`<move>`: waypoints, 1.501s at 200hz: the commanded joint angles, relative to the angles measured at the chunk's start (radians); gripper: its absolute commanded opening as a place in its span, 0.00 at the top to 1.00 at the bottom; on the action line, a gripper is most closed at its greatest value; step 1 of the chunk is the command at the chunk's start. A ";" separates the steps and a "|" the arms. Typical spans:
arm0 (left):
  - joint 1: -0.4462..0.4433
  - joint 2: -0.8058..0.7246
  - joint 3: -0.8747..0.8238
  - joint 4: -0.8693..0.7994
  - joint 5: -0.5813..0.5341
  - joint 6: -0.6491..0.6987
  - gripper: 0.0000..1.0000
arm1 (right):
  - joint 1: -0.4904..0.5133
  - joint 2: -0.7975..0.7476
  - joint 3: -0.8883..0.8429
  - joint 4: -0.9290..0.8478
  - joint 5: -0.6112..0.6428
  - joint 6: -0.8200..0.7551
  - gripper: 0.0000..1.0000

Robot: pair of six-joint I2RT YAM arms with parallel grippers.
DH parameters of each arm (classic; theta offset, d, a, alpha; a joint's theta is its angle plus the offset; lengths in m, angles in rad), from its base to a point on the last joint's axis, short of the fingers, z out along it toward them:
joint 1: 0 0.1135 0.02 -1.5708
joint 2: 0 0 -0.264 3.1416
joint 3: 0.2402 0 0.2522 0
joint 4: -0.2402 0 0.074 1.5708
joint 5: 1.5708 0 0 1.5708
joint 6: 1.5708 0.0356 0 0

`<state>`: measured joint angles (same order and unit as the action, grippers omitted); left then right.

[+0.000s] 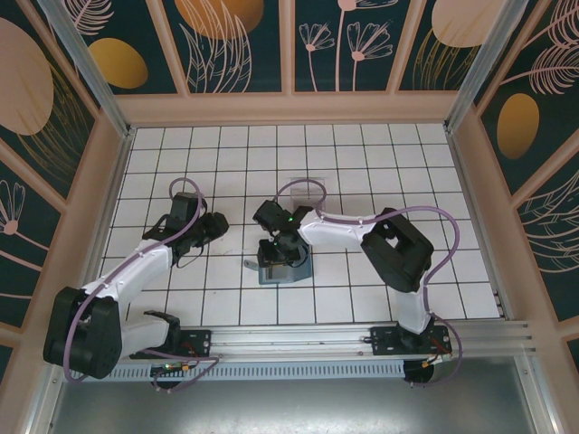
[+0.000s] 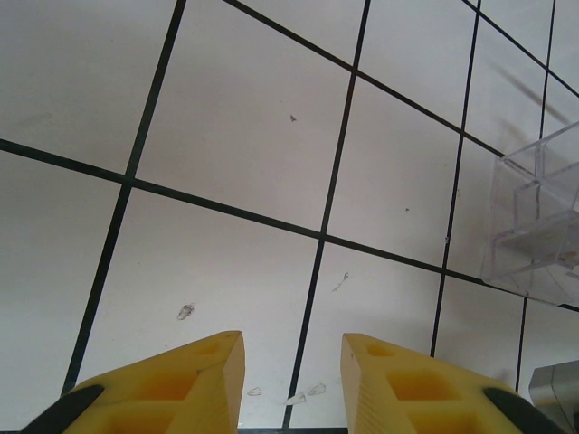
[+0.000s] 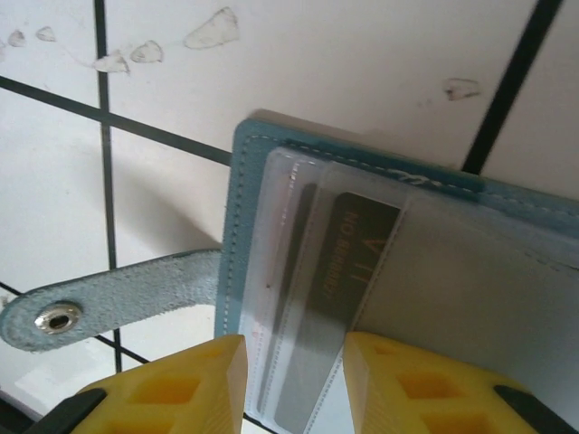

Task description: Take the credit cards out of the card holder

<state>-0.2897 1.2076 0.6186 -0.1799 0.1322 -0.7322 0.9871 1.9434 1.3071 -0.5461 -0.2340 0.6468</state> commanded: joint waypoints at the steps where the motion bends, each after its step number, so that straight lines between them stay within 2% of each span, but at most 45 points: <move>1: 0.006 0.008 0.011 -0.009 0.018 0.022 0.65 | 0.011 0.012 0.029 -0.132 0.119 0.020 0.64; 102: 0.005 0.014 0.017 -0.014 0.032 0.033 0.65 | 0.073 0.110 0.194 -0.354 0.350 0.051 0.63; 170: 0.005 0.021 0.033 -0.019 0.047 0.052 0.65 | 0.112 0.173 0.314 -0.512 0.490 0.088 0.54; 300: 0.004 0.024 0.054 -0.024 0.059 0.066 0.64 | 0.127 0.175 0.346 -0.663 0.626 0.160 0.46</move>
<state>-0.2897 1.2278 0.6399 -0.1879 0.1764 -0.6838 1.1019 2.1181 1.6386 -1.1336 0.3199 0.7513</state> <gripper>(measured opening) 0.356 0.533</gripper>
